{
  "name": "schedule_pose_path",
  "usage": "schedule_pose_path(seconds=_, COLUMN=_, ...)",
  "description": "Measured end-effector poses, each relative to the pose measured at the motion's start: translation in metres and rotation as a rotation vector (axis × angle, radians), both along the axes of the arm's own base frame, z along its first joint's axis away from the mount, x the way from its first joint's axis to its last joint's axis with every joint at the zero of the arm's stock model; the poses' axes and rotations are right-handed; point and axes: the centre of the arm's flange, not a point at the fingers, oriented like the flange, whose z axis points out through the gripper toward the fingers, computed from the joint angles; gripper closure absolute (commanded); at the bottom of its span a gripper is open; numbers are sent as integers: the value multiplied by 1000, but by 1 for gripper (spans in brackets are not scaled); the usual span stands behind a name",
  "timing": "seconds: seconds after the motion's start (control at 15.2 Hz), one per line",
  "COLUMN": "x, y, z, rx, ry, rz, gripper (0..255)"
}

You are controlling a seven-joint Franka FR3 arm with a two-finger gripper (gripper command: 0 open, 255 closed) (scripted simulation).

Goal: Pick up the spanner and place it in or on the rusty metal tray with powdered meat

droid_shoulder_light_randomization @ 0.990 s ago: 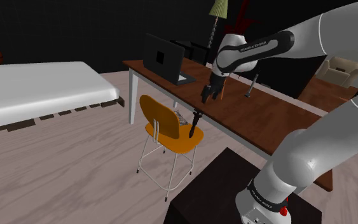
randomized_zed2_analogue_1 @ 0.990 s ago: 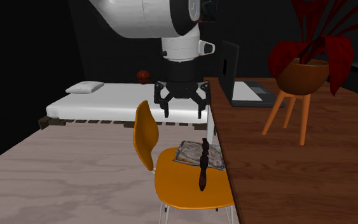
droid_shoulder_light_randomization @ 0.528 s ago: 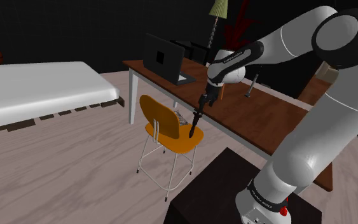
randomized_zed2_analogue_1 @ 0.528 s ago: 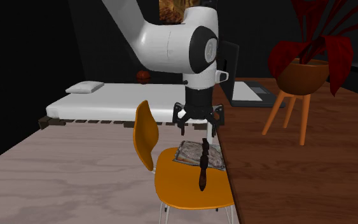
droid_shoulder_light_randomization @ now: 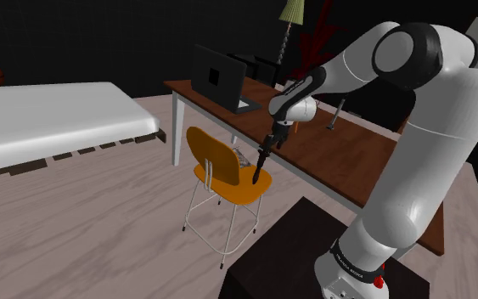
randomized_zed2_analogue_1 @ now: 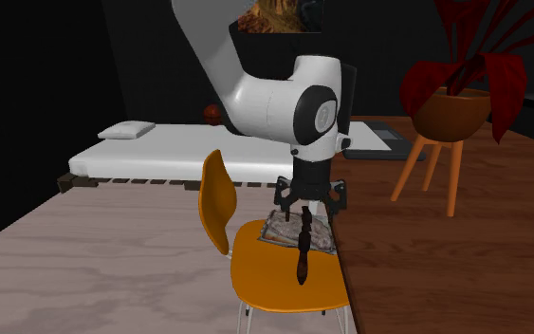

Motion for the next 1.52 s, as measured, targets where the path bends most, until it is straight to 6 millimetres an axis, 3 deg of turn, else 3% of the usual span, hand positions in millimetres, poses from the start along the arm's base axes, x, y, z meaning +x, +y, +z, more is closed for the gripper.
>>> schedule_pose_path(seconds=0.26, x=2, y=0, z=-20, rx=0, ry=0, rz=0, gripper=0)
schedule_pose_path(seconds=0.66, x=1, y=-1, z=-24, rx=0, ry=0, rz=0, gripper=0)
schedule_pose_path(seconds=0.73, x=1, y=-1, z=-24, rx=0, ry=0, rz=0, gripper=255)
schedule_pose_path(seconds=1.52, x=2, y=-1, z=-18, rx=0, ry=-1, rz=0, gripper=255)
